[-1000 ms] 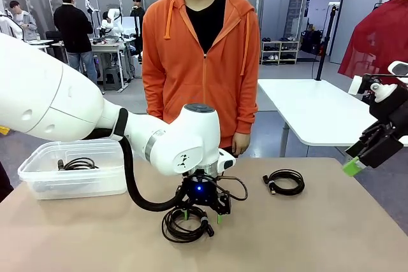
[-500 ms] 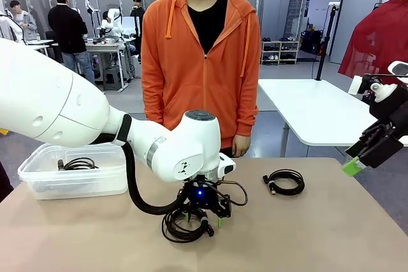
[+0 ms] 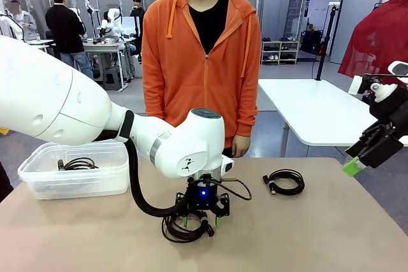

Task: Organize and store the cables.
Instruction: Place the USB Extension Cable into the Organizing box.

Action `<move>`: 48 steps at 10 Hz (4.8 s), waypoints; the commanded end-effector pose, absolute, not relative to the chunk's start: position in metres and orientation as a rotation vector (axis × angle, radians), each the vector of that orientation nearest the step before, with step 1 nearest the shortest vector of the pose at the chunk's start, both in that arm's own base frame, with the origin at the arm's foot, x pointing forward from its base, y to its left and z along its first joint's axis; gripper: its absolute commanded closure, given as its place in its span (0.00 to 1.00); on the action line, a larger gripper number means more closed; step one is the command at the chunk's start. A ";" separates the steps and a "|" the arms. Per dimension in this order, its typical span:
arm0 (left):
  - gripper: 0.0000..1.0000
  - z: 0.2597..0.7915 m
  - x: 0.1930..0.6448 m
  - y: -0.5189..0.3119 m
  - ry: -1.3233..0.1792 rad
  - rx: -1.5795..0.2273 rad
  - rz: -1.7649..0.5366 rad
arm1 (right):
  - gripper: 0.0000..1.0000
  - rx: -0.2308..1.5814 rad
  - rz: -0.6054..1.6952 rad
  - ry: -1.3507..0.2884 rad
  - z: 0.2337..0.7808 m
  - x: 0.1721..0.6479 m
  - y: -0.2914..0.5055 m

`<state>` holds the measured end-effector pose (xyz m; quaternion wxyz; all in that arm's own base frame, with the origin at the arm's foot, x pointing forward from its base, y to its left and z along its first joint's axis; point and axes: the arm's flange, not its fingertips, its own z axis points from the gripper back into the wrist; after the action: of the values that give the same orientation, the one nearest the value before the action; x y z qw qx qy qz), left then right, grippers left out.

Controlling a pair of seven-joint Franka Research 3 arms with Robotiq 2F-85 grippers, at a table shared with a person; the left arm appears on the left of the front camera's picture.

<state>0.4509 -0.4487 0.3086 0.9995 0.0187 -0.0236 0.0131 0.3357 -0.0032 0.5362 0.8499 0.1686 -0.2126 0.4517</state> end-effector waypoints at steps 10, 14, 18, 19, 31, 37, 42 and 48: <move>0.04 0.306 0.452 -0.455 -0.142 -0.007 0.209 | 0.00 0.365 0.943 -0.449 0.536 0.335 -0.001; 0.34 0.307 0.451 -0.454 -0.141 0.004 0.192 | 0.00 0.365 0.943 -0.449 0.536 0.335 -0.001; 0.72 0.308 0.450 -0.454 -0.154 0.008 0.183 | 0.00 0.365 0.943 -0.449 0.536 0.335 -0.001; 0.80 0.309 0.450 -0.453 -0.157 0.006 0.182 | 0.00 0.365 0.943 -0.449 0.536 0.335 -0.001; 1.00 0.339 0.442 -0.449 -0.158 -0.008 0.039 | 0.00 0.365 0.943 -0.449 0.536 0.335 -0.001; 1.00 0.483 0.439 -0.408 -0.235 -0.043 -0.381 | 0.00 0.365 0.943 -0.449 0.536 0.335 -0.001; 1.00 0.514 0.446 -0.363 -0.308 -0.025 -0.552 | 0.00 0.365 0.943 -0.449 0.536 0.335 -0.001; 1.00 0.516 0.459 -0.361 -0.304 -0.005 -0.554 | 0.00 0.365 0.943 -0.449 0.536 0.335 -0.001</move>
<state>0.4596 -0.3602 0.5134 0.9480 -0.0098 -0.1489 -0.2810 0.3357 -0.0032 0.5362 0.8500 0.1684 -0.2126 0.4516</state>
